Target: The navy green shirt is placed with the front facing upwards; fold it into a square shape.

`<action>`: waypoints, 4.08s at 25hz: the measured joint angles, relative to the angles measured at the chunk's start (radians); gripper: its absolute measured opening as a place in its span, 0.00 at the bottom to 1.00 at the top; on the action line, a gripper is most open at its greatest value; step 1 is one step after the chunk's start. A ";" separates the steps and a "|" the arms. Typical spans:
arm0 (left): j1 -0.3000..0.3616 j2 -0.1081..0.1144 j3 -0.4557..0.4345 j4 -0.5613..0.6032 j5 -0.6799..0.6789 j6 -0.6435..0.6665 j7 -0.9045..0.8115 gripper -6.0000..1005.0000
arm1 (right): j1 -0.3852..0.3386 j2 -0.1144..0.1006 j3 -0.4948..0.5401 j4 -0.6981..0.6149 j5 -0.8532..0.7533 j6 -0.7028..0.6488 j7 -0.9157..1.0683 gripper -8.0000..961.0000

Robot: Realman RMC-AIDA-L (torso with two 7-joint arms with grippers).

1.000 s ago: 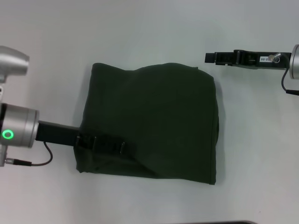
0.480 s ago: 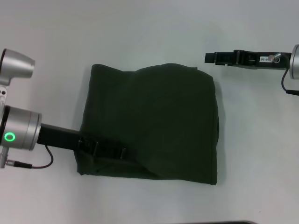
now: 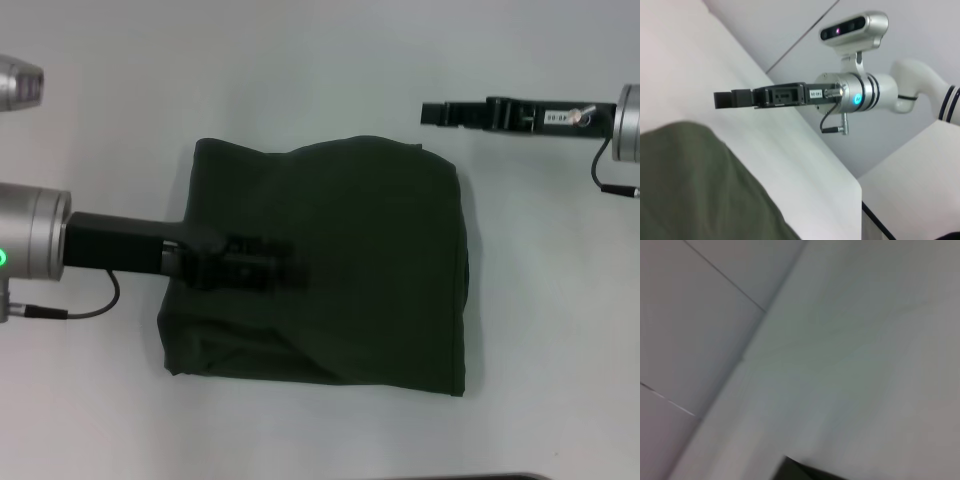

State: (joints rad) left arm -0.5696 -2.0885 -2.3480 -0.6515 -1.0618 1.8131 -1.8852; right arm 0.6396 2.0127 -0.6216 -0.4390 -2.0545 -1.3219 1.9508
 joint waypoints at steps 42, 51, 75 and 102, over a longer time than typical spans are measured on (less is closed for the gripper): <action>0.024 -0.022 -0.094 0.000 -0.103 -0.102 0.057 0.63 | -0.085 0.055 -0.232 -0.069 0.205 0.010 -0.277 0.03; 0.060 -0.019 -0.090 0.000 -0.112 0.006 0.106 0.65 | -0.178 0.006 -0.216 -0.095 0.217 -0.232 -0.403 0.09; 0.140 -0.026 -0.107 0.009 -0.128 0.025 0.169 0.90 | -0.181 0.044 -0.219 -0.063 0.211 -0.345 -0.538 0.76; 0.139 -0.024 -0.120 0.003 -0.127 0.021 0.183 0.90 | -0.155 0.057 -0.234 -0.063 0.211 -0.306 -0.536 0.76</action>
State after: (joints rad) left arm -0.4305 -2.1122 -2.4683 -0.6482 -1.1887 1.8341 -1.7020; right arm 0.4843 2.0696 -0.8560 -0.5015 -1.8439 -1.6284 1.4150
